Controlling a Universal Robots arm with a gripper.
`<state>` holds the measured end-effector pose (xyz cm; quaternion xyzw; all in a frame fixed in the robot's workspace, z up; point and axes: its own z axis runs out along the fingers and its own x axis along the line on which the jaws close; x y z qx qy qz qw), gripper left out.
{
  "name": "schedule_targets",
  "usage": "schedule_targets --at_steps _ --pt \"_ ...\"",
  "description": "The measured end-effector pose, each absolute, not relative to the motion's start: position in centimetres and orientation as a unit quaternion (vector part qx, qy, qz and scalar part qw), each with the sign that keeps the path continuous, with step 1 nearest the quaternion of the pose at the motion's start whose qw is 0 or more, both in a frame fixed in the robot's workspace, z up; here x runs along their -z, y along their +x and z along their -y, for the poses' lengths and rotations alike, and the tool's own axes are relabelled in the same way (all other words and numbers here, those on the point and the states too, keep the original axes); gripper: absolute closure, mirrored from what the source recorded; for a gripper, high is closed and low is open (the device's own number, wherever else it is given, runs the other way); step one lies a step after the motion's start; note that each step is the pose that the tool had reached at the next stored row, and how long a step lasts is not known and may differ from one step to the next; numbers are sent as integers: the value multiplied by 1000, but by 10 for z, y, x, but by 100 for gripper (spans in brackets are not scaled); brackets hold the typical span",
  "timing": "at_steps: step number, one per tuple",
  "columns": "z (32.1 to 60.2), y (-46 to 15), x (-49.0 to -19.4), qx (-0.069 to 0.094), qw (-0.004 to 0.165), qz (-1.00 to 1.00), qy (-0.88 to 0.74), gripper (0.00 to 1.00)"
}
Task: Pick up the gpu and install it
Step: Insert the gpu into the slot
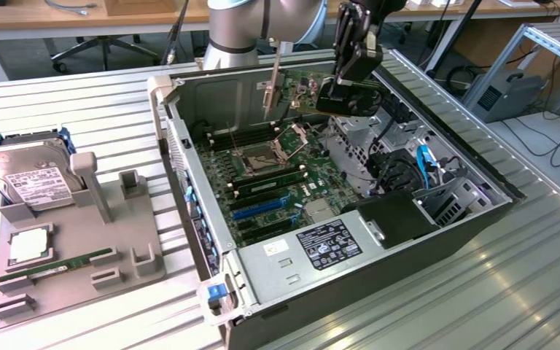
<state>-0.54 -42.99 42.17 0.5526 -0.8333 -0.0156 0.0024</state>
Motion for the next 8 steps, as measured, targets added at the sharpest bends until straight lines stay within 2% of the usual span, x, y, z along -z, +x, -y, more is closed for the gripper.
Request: schedule_targets --at_steps 8 --pt "430 -5 -422 16 3 829 558 73"
